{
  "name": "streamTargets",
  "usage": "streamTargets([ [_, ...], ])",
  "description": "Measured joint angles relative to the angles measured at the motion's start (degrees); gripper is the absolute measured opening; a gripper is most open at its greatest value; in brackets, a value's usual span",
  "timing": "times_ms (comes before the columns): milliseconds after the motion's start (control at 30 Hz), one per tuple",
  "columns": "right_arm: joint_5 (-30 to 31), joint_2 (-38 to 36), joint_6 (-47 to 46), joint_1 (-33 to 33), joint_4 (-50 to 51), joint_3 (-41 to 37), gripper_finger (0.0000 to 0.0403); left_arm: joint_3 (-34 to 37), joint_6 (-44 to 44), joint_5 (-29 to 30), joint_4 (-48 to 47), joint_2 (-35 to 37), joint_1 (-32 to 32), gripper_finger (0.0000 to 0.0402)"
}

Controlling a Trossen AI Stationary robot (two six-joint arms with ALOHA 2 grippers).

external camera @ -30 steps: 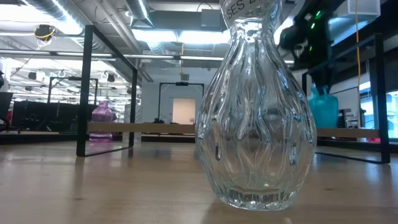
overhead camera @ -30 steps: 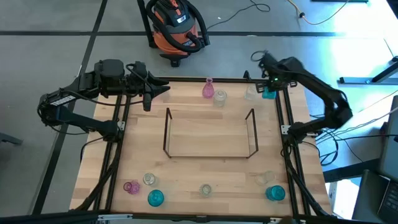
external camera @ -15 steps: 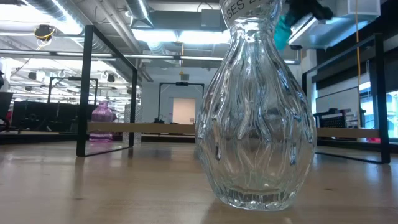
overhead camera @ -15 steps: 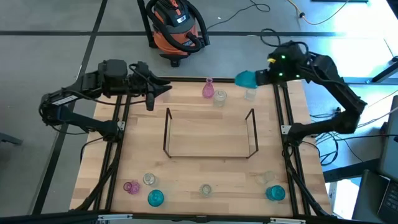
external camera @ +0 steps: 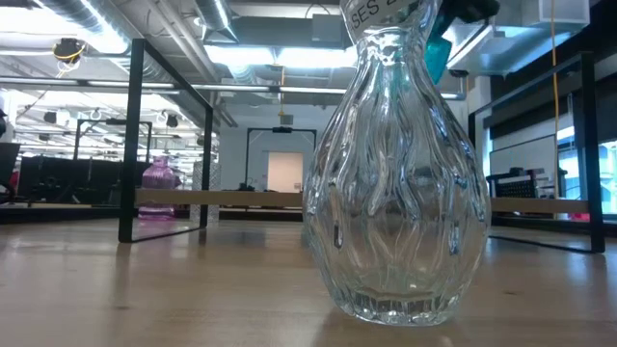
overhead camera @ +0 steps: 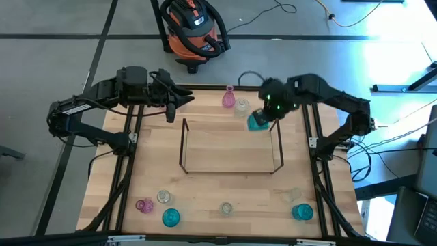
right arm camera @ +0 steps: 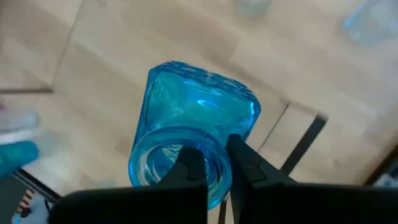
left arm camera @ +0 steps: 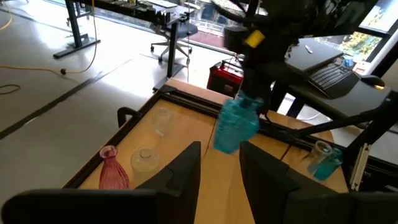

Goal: Sort vases onto shelf
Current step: Put the blue vase on the shelf

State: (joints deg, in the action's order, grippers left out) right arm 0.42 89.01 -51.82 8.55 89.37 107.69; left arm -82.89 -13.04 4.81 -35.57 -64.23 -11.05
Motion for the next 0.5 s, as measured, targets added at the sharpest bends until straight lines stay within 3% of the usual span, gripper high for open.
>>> streamTargets([
  [267,-1.0,-1.0,-16.7,-12.6,0.6,-3.1,0.0006,0.0,0.1,0.0,0.0,0.1,0.0,0.0105],
  [500,-3.5,-1.4,-28.0,-18.9,0.5,-9.7,0.0008,0.0,1.6,0.0,0.0,0.1,0.0,0.0105],
])
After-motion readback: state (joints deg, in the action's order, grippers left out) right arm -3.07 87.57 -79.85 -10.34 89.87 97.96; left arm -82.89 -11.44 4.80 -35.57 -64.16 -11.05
